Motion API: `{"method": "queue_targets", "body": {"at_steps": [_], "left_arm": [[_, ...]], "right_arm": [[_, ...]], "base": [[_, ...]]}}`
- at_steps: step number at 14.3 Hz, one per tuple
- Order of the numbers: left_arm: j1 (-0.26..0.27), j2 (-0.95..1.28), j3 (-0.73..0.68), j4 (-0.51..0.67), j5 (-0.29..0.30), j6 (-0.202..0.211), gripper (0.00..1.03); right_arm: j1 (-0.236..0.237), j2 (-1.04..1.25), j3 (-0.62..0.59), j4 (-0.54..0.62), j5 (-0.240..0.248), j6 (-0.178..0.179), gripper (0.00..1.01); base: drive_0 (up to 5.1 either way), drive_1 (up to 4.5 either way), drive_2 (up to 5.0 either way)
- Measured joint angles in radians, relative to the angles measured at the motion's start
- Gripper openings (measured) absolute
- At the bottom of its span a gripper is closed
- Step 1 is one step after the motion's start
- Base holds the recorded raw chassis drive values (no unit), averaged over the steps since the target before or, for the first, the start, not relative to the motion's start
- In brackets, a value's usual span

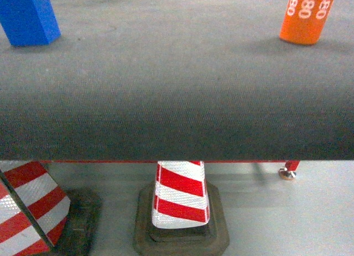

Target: Sort blue parts and orange caps into right shelf containers

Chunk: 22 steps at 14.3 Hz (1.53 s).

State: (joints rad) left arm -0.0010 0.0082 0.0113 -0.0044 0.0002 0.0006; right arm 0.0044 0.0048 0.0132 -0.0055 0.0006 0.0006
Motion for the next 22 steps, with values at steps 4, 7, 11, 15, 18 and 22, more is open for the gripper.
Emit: {"method": "queue_targets", "body": {"at_steps": [4, 7, 11, 15, 18, 22], "left_arm": [[0.000, 0.000, 0.000, 0.000, -0.001, 0.000, 0.98], [0.000, 0.000, 0.000, 0.000, -0.001, -0.001, 0.98], [0.000, 0.000, 0.000, 0.004, -0.001, 0.000, 0.98], [0.000, 0.000, 0.000, 0.000, -0.001, 0.000, 0.98], [0.000, 0.000, 0.000, 0.000, -0.001, 0.000, 0.98], [0.000, 0.000, 0.000, 0.000, -0.001, 0.000, 0.98]], "right_arm": [[0.000, 0.000, 0.000, 0.001, 0.000, -0.001, 0.98], [0.000, 0.000, 0.000, 0.002, -0.001, -0.001, 0.98], [0.000, 0.000, 0.000, 0.006, 0.000, 0.000, 0.98], [0.000, 0.000, 0.000, 0.000, -0.001, 0.000, 0.98], [0.000, 0.000, 0.000, 0.001, -0.001, 0.000, 0.98], [0.000, 0.000, 0.000, 0.001, -0.001, 0.000, 0.98]], "base": [[0.0, 0.00, 0.0], [0.0, 0.00, 0.0], [0.0, 0.00, 0.0], [0.0, 0.00, 0.0], [0.0, 0.00, 0.0], [0.0, 0.00, 0.0]]}}
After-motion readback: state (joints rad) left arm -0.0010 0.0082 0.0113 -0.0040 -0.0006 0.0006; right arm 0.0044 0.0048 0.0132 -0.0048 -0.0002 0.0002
